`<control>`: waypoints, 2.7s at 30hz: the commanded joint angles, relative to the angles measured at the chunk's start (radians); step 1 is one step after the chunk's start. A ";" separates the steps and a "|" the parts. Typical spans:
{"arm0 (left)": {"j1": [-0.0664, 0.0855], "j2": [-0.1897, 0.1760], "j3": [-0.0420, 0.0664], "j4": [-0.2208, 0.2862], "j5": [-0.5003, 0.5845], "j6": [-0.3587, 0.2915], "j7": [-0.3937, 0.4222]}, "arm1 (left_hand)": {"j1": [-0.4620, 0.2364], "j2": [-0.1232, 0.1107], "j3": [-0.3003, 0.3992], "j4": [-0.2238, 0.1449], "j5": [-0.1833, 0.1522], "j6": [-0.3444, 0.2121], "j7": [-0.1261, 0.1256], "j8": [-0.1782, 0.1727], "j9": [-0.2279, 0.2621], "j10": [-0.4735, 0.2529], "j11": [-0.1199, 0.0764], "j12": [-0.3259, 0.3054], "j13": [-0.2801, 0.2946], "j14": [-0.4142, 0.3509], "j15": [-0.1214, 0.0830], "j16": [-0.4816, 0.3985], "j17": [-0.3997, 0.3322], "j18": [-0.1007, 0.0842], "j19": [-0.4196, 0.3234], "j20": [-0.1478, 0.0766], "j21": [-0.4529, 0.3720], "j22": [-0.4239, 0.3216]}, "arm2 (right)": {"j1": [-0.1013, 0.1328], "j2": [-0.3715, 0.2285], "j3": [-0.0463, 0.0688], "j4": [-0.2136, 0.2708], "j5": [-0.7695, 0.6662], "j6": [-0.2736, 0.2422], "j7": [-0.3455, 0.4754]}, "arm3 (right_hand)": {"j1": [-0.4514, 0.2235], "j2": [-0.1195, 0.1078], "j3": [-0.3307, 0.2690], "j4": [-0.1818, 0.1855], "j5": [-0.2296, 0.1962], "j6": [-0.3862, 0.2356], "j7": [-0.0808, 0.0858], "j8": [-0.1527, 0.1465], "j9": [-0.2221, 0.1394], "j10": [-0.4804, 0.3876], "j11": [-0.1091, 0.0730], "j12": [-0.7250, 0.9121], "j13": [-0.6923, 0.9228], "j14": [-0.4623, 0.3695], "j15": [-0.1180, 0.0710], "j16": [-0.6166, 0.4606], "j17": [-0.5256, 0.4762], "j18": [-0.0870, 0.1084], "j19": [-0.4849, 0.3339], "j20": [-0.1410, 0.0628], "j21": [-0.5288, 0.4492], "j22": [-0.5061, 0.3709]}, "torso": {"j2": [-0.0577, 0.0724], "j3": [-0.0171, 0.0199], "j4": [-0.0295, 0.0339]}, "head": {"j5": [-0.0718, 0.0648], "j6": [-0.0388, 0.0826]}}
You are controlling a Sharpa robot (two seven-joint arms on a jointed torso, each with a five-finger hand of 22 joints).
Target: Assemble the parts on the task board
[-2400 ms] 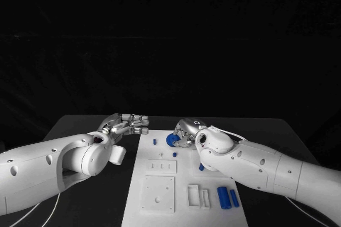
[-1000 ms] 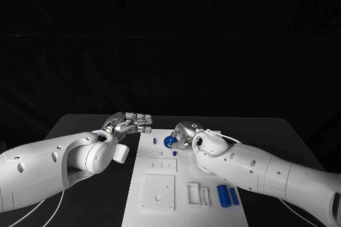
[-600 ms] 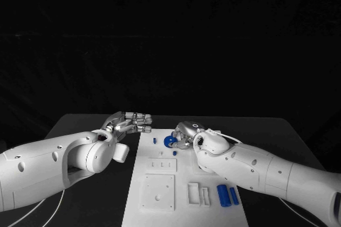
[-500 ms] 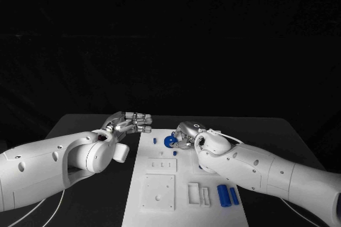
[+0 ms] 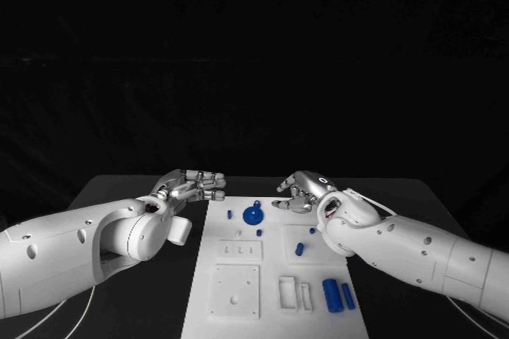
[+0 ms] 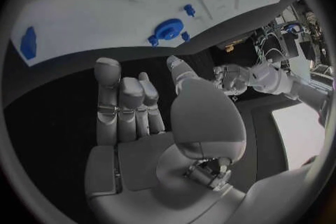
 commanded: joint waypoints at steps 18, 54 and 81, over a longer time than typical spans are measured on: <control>-0.002 -0.012 0.000 -0.007 0.003 -0.003 0.039 | 0.003 0.002 0.006 -0.013 0.011 -0.002 0.000 -0.001 0.001 0.006 -0.004 -0.002 0.001 0.004 0.001 0.004 0.000 -0.006 -0.011 -0.003 0.022 0.009 | -0.011 -0.176 0.062 -0.092 0.339 0.193 0.431 | 0.044 0.088 -0.073 -0.274 0.115 -0.010 0.010 -0.002 -0.001 -0.029 0.007 -0.023 -0.023 -0.003 0.008 -0.031 -0.006 -0.001 0.044 0.009 -0.025 0.034 | -0.011 0.0280 -0.0281 | 0.000 -0.006; -0.009 -0.015 0.000 -0.016 0.001 0.017 0.033 | 0.003 0.002 0.005 -0.016 0.007 -0.003 0.000 -0.001 0.001 0.003 -0.003 -0.002 0.001 0.002 0.002 0.002 0.000 -0.006 -0.015 -0.002 0.025 0.009 | -0.087 -0.073 0.063 -0.326 0.352 0.254 0.451 | 0.088 0.099 -0.181 -0.227 0.090 -0.121 0.012 -0.006 -0.005 -0.055 0.008 -0.034 -0.043 -0.009 0.009 -0.043 -0.004 0.003 0.047 0.012 -0.080 0.066 | -0.005 0.0392 -0.0270 | -0.004 -0.024; -0.009 -0.014 0.000 -0.015 -0.002 0.018 0.029 | 0.004 0.002 0.004 -0.018 0.008 -0.002 0.000 -0.001 0.001 0.003 -0.003 -0.002 0.001 0.002 0.002 0.002 0.000 -0.006 -0.017 -0.002 0.028 0.009 | -0.088 -0.034 0.062 -0.353 0.353 0.231 0.433 | 0.050 0.139 -0.149 -0.263 0.054 -0.021 -0.002 -0.002 -0.001 -0.034 -0.003 -0.014 -0.024 0.000 0.002 -0.015 0.050 -0.001 0.049 0.005 -0.047 0.091 | -0.007 0.0380 -0.0281 | -0.006 -0.031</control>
